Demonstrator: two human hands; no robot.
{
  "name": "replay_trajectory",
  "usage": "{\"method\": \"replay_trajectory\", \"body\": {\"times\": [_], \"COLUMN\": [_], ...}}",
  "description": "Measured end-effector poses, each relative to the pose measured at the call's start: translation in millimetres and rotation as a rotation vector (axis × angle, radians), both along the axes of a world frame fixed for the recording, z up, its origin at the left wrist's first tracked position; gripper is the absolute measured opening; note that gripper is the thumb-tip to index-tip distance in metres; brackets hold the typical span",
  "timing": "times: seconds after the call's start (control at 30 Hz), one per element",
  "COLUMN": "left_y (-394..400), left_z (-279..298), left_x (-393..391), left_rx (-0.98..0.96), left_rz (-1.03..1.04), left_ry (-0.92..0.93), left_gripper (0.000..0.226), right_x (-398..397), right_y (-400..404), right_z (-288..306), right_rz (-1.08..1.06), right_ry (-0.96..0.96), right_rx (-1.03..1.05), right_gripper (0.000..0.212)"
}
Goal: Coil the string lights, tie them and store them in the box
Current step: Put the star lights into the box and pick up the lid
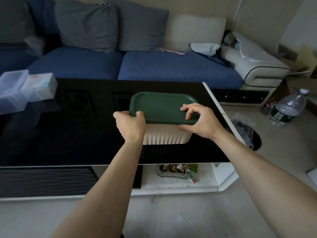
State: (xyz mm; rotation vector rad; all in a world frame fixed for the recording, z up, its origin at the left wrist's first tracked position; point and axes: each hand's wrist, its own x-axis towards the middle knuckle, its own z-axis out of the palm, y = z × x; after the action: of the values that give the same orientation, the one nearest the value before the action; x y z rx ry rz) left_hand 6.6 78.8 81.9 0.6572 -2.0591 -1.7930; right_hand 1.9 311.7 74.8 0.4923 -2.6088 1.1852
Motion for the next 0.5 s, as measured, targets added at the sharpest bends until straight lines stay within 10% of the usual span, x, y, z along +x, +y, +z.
{"method": "replay_trajectory", "body": {"times": [0.5], "left_y": [-10], "left_z": [-6], "left_x": [-16], "left_rx": [-0.55], "left_rz": [-0.337], "left_ry": [-0.134], "left_gripper": [0.065], "right_x": [-27], "right_y": [-29], "right_z": [19], "right_rz": [-0.224], "right_ry": [-0.34], "right_rx": [0.604], "right_gripper": [0.082]}}
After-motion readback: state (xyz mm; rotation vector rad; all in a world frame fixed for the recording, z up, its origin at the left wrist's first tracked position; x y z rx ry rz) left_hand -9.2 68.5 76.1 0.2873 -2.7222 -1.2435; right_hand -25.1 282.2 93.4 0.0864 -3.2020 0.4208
